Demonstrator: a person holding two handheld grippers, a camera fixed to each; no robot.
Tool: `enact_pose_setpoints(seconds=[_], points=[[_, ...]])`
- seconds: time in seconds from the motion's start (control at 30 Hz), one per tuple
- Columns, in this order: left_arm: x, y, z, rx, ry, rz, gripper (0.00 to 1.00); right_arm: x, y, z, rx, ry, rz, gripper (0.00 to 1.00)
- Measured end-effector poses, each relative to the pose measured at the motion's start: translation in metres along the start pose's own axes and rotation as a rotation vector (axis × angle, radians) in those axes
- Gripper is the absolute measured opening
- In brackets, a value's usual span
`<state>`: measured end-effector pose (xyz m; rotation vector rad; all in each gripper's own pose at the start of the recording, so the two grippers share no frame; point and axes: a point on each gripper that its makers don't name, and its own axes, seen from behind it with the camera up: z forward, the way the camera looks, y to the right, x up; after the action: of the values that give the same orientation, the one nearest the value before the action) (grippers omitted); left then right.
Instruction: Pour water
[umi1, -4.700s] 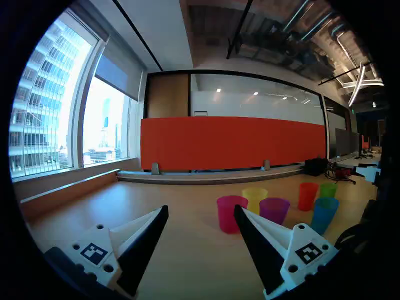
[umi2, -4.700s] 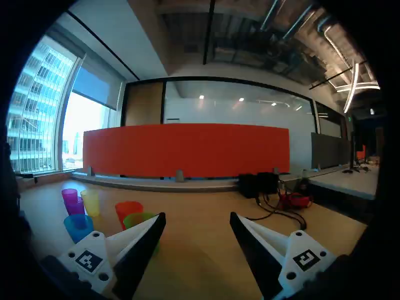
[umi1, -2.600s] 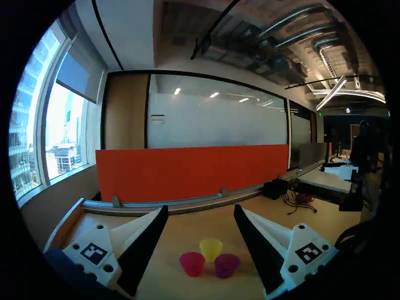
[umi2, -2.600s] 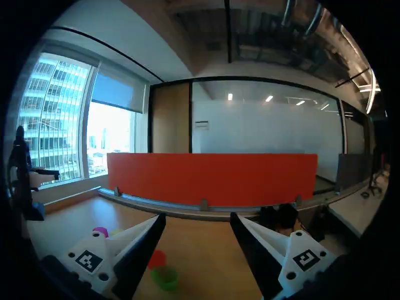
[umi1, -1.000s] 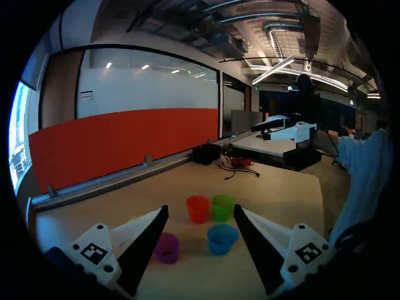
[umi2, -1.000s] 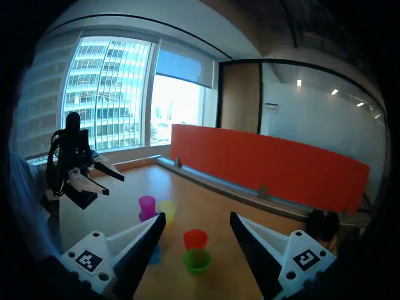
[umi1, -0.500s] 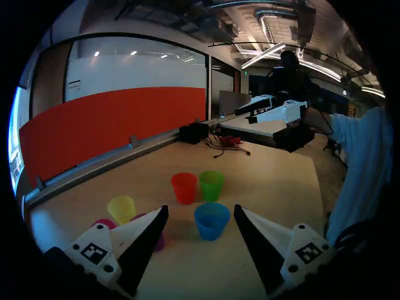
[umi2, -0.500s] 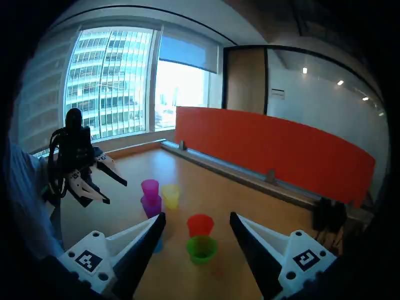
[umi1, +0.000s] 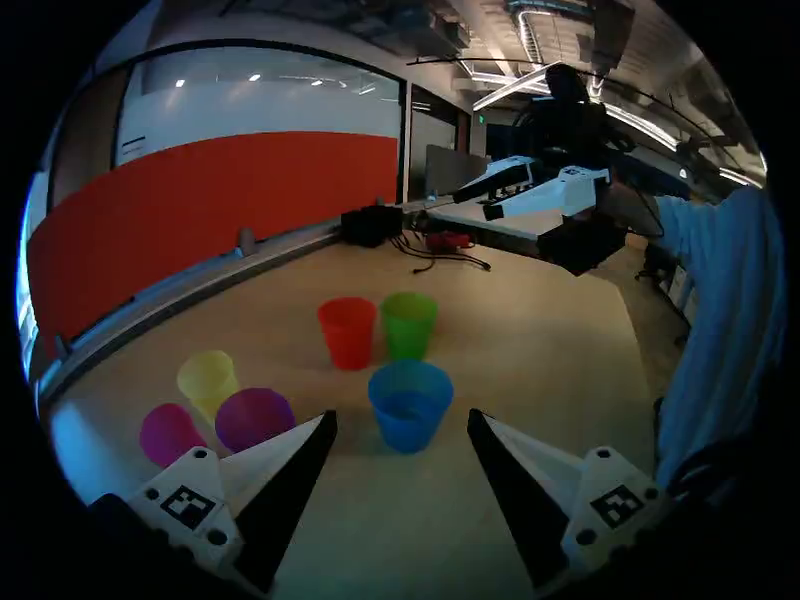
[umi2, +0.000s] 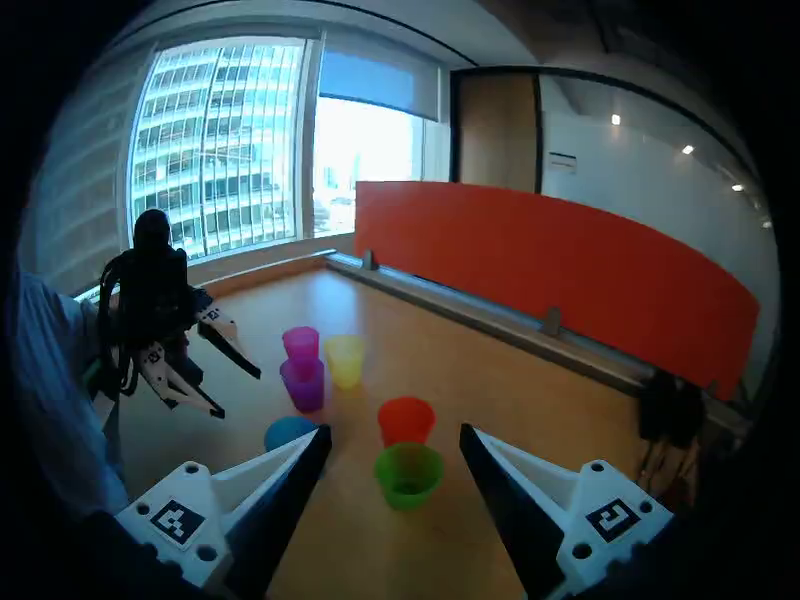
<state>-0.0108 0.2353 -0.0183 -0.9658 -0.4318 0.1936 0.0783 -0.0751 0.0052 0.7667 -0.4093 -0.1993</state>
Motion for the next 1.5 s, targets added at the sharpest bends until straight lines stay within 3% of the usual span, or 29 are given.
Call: enact_pose_setpoints(seconds=[0.3,0.67,1.5], points=[[-0.023,0.007,0.022,-0.026,-0.056,-0.002,0.98,-0.024,0.005,0.012,0.001,-0.050,-0.006,1.00],[-0.039,0.005,0.049,-0.035,-0.116,-0.002,0.98,-0.051,0.009,0.026,0.006,-0.115,-0.017,1.00],[-0.034,0.011,0.087,-0.091,-0.138,0.000,0.98,-0.106,0.013,0.058,0.025,-0.222,-0.005,1.00]])
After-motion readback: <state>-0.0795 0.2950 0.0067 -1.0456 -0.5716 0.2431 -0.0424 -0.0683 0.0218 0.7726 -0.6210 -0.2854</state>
